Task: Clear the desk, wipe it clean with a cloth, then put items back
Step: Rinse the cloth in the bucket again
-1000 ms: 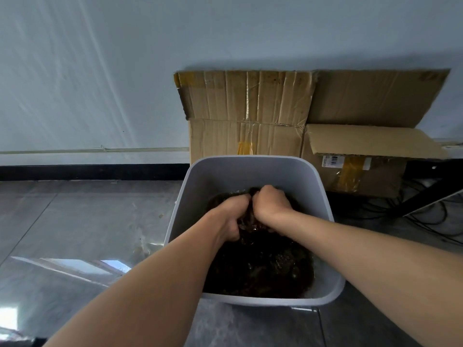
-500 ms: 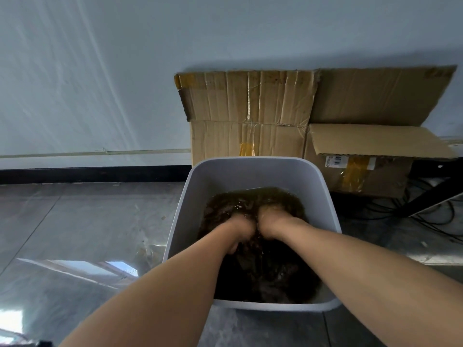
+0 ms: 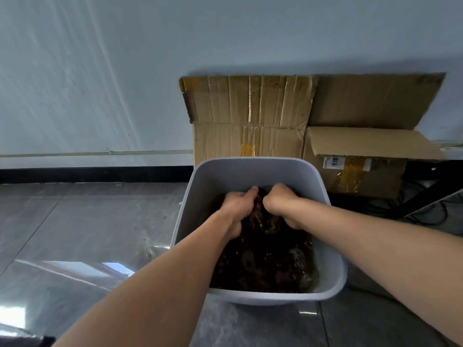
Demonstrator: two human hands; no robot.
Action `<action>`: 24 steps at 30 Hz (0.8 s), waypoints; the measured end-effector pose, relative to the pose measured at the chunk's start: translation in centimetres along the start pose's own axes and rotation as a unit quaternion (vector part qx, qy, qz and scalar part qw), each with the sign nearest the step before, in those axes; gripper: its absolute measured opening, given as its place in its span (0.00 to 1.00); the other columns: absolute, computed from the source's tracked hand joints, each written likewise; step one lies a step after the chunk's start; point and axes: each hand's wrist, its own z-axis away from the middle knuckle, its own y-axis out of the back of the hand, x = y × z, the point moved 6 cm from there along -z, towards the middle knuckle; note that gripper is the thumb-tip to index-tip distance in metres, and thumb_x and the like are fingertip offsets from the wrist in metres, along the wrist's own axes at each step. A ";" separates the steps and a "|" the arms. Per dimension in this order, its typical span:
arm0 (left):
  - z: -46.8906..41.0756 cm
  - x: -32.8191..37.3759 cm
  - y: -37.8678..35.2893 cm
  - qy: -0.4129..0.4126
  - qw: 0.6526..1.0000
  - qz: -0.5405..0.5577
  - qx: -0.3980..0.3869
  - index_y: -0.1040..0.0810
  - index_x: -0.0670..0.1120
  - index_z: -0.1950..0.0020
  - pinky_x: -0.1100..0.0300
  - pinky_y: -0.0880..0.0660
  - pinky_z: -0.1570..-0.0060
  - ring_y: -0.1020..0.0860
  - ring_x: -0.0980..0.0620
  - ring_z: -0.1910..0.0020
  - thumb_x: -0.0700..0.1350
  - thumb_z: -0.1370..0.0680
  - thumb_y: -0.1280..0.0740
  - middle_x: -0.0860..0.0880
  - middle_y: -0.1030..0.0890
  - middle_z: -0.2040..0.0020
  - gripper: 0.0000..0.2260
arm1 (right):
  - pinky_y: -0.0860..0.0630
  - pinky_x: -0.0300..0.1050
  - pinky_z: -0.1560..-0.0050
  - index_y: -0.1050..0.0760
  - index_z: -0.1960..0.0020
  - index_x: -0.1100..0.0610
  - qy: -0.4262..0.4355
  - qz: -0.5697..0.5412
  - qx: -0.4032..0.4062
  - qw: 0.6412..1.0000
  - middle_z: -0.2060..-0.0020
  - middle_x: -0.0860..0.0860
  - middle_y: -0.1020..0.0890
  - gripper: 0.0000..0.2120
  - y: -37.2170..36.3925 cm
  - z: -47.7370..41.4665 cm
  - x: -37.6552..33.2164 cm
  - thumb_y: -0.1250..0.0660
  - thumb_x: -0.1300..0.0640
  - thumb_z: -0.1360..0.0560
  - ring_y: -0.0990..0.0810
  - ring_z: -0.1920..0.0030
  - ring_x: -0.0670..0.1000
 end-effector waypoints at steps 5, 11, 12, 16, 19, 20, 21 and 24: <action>-0.3 0.3 1.5 -0.039 0.996 -0.031 0.073 0.19 0.42 0.44 0.55 0.24 0.43 0.19 0.46 0.50 0.47 0.19 0.40 0.45 0.16 0.50 0.13 | 0.23 0.44 0.53 0.21 0.45 0.62 0.004 0.001 -0.109 0.994 0.53 0.58 0.18 0.13 -0.1 0.9 -0.4 0.31 0.58 0.28 0.19 0.51 0.57; -0.2 -0.7 2.5 0.015 0.993 0.001 0.119 0.24 0.41 0.36 0.46 0.27 0.35 0.21 0.42 0.45 0.51 0.23 0.41 0.43 0.18 0.45 0.20 | 0.26 0.48 0.52 0.27 0.40 0.61 0.051 0.087 -0.072 0.992 0.50 0.57 0.22 0.14 0.7 1.4 -1.7 0.40 0.51 0.18 0.22 0.48 0.57; -0.4 -1.1 2.6 0.029 0.993 0.012 0.117 0.23 0.42 0.36 0.46 0.26 0.36 0.20 0.42 0.45 0.52 0.23 0.41 0.43 0.18 0.45 0.21 | 0.25 0.50 0.50 0.27 0.41 0.60 0.043 0.033 -0.081 0.995 0.52 0.57 0.22 0.13 0.8 1.4 -2.0 0.42 0.52 0.17 0.22 0.49 0.57; -0.8 -2.7 1.9 0.164 0.986 0.039 -0.003 0.18 0.47 0.39 0.41 0.23 0.42 0.18 0.39 0.46 0.60 0.24 0.43 0.41 0.15 0.48 0.25 | 0.22 0.59 0.42 0.29 0.49 0.59 -0.038 -0.261 -0.112 0.958 0.54 0.59 0.21 0.10 0.5 1.3 -2.6 0.45 0.54 0.16 0.20 0.47 0.60; -0.1 -3.0 0.9 0.217 0.968 0.086 -0.090 0.17 0.45 0.42 0.43 0.19 0.53 0.17 0.41 0.51 0.60 0.21 0.43 0.41 0.15 0.48 0.23 | 0.22 0.59 0.41 0.28 0.44 0.59 -0.058 -0.289 -0.115 0.949 0.47 0.59 0.21 0.11 -0.1 0.6 -1.9 0.44 0.53 0.17 0.20 0.45 0.60; -0.2 -2.8 0.7 0.207 0.970 0.093 -0.090 0.18 0.44 0.43 0.49 0.18 0.59 0.16 0.43 0.55 0.57 0.19 0.42 0.42 0.15 0.50 0.21 | 0.21 0.58 0.42 0.28 0.41 0.59 -0.052 -0.254 -0.108 0.960 0.46 0.58 0.21 0.13 -0.2 0.3 -1.5 0.43 0.51 0.18 0.21 0.45 0.59; -0.2 -2.5 0.5 0.191 0.972 0.102 -0.090 0.18 0.43 0.45 0.54 0.19 0.65 0.15 0.45 0.60 0.54 0.18 0.42 0.42 0.14 0.53 0.18 | 0.20 0.57 0.44 0.28 0.38 0.58 -0.039 -0.206 -0.101 0.972 0.46 0.58 0.20 0.15 -0.4 0.1 -1.1 0.42 0.50 0.19 0.21 0.45 0.59; -1.0 -1.9 1.1 0.088 0.996 0.005 -0.018 0.20 0.40 0.43 0.63 0.24 0.74 0.17 0.48 0.64 0.45 0.18 0.37 0.43 0.15 0.55 0.11 | 0.19 0.51 0.49 0.25 0.37 0.58 0.043 0.017 -0.062 0.997 0.46 0.57 0.19 0.13 -0.6 -0.1 -0.4 0.38 0.55 0.19 0.19 0.47 0.58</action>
